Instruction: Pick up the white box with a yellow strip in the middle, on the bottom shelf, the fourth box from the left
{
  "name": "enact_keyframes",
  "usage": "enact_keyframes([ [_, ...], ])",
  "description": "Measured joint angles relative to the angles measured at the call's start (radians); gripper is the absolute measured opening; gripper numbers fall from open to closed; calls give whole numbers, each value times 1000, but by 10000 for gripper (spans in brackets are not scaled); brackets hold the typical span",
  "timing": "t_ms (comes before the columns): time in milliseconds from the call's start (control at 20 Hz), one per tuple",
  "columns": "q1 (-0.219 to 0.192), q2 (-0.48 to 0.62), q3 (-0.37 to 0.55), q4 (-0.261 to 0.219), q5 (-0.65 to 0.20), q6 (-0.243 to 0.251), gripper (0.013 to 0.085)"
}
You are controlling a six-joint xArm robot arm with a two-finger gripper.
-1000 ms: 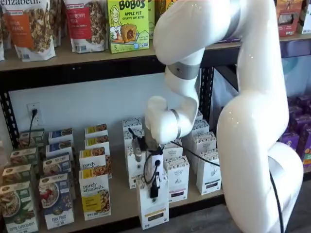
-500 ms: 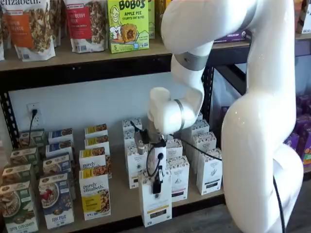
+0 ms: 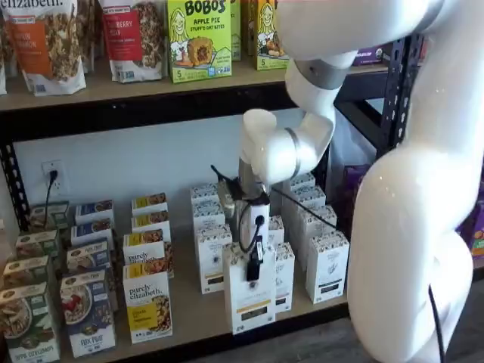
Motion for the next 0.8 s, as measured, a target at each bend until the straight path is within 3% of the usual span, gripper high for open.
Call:
enact_keyframes([
  [350, -27, -120, 10, -33, 106, 8, 530],
  [800, -49, -193, -3, -34, 208, -8, 530],
])
